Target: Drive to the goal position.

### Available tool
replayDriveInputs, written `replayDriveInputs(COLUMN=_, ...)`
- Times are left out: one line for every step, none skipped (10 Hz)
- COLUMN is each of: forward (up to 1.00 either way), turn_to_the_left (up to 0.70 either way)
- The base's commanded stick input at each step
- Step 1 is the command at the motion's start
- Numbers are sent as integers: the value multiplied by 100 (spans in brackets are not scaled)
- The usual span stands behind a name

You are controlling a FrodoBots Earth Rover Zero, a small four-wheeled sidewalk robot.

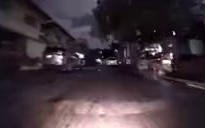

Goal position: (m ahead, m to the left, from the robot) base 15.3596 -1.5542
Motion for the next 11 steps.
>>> replayDriveInputs(forward=0, turn_to_the_left=0)
replayDriveInputs(forward=0, turn_to_the_left=0)
replayDriveInputs(forward=42, turn_to_the_left=0)
replayDriveInputs(forward=100, turn_to_the_left=0)
replayDriveInputs(forward=100, turn_to_the_left=2)
replayDriveInputs(forward=100, turn_to_the_left=27)
replayDriveInputs(forward=100, turn_to_the_left=27)
replayDriveInputs(forward=5, turn_to_the_left=1)
replayDriveInputs(forward=64, turn_to_the_left=0)
replayDriveInputs(forward=100, turn_to_the_left=0)
replayDriveInputs(forward=100, turn_to_the_left=0)
